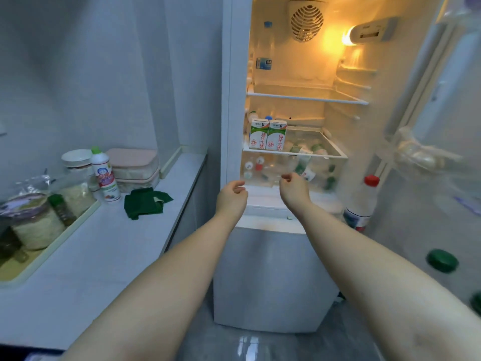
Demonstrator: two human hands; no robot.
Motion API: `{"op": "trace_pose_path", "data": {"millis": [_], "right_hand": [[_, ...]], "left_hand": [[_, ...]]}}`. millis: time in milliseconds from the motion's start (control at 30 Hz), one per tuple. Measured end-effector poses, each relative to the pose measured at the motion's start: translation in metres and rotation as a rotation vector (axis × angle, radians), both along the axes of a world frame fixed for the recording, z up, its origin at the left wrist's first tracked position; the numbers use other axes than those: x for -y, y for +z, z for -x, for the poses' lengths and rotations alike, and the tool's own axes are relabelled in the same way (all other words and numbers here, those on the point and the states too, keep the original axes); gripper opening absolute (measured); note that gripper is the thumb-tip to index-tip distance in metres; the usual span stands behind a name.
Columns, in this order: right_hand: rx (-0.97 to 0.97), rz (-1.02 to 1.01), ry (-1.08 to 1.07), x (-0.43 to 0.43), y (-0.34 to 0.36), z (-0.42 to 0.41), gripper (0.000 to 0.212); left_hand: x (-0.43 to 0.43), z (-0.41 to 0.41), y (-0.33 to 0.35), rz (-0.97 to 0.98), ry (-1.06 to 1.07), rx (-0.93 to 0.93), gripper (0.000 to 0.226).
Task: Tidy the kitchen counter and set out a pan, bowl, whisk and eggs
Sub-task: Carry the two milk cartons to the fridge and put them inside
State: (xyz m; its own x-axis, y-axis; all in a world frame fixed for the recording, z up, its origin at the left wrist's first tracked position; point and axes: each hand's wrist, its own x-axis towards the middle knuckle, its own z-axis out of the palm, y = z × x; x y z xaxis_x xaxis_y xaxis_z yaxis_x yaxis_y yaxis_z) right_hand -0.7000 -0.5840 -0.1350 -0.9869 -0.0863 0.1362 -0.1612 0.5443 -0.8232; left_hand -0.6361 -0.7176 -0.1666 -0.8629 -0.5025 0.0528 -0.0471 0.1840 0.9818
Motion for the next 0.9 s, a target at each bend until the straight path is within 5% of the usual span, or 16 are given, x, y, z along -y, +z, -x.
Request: {"op": "trace_pose_path", "data": {"millis": [600,900], "right_hand": [[-0.303,-0.399,0.277,-0.141,0.033,-0.154,0.04],[-0.735,-1.068,0.544,-0.273,0.038,-0.235,0.037]], "left_hand": [[-0.132,-0.178,0.008,0.092,0.156,-0.027,0.03],[-0.261,-0.246,0.019,0.028,0.339,-0.023,0.034]]}}
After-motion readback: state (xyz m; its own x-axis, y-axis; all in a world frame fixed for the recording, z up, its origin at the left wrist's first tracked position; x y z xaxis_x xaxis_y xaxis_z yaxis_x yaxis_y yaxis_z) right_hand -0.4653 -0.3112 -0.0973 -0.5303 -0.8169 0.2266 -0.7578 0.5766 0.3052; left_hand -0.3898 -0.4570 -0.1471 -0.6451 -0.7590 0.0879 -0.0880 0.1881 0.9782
